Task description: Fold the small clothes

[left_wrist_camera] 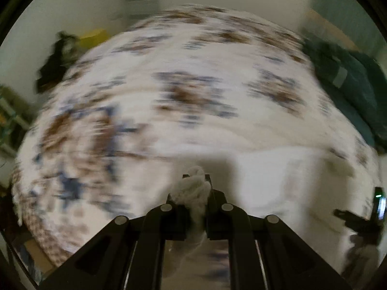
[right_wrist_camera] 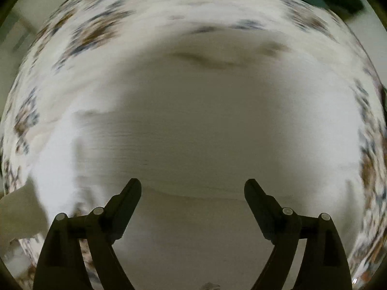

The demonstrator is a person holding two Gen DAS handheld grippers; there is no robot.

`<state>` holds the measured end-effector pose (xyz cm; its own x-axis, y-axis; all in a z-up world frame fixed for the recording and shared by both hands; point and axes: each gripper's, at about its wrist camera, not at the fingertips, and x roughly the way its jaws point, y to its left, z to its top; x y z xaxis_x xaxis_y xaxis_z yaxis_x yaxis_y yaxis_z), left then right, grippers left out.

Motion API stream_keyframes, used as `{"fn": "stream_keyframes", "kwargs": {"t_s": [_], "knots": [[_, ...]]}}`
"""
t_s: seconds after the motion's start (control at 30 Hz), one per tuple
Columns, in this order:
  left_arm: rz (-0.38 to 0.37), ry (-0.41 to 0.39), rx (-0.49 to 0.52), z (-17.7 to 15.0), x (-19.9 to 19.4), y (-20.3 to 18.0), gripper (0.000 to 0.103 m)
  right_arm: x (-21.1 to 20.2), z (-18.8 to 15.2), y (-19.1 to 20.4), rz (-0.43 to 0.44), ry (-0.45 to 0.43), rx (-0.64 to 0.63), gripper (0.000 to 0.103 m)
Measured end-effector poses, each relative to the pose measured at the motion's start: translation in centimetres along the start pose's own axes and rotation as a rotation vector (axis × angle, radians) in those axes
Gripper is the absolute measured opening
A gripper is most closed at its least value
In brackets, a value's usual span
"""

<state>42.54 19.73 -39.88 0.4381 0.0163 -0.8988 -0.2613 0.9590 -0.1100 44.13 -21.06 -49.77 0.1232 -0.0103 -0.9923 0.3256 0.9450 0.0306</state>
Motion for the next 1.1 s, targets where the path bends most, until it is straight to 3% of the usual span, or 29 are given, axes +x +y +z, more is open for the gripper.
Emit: {"fn": "stream_keyframes", "kwargs": {"t_s": [0.23,0.33,0.47,0.57,0.67,0.73,0.8,0.87,0.93,1.03,1.1], "knots": [[-0.267,0.112,0.237,-4.3,3.7,-27.1,0.007,-1.2,0.9,-18.2,-0.037,-0.006,0.241,0.089],[-0.334,0.152,0.336,-7.4,6.1,-37.9,0.007,-1.5,1.0,-25.6,-0.075,-0.024,0.301,0.089],[-0.37,0.213,0.408,-10.9,9.4,-48.5,0.008,-1.4,1.0,-34.8,-0.127,-0.024,0.357,0.089],[-0.317,0.223,0.447,-13.1,10.7,-53.5,0.012,-1.1,1.0,-39.7,-0.135,-0.015,0.361,0.089],[-0.265,0.21,0.453,-14.0,11.0,-54.8,0.018,-1.6,1.3,-42.9,-0.083,-0.018,0.358,0.089],[-0.236,0.174,0.45,-13.7,10.3,-53.5,0.038,-2.6,1.2,-44.6,-0.016,-0.018,0.375,0.089],[-0.207,0.136,0.453,-13.9,9.4,-51.8,0.085,-3.5,1.0,-45.6,0.066,-0.021,0.405,0.089],[-0.142,0.059,0.458,-13.8,8.2,-47.6,0.089,-4.6,1.2,-45.7,0.167,-0.021,0.427,0.089],[0.002,-0.004,0.459,-13.9,7.7,-42.0,0.089,-5.0,1.7,-44.5,0.246,-0.024,0.429,0.089],[0.127,0.001,0.384,-14.7,8.1,-34.0,0.089,-4.3,3.3,-40.1,0.365,0.003,0.385,0.089],[0.211,0.072,0.317,-16.0,9.6,-28.3,0.089,-3.3,4.8,-37.0,0.402,0.026,0.337,0.089]]}}
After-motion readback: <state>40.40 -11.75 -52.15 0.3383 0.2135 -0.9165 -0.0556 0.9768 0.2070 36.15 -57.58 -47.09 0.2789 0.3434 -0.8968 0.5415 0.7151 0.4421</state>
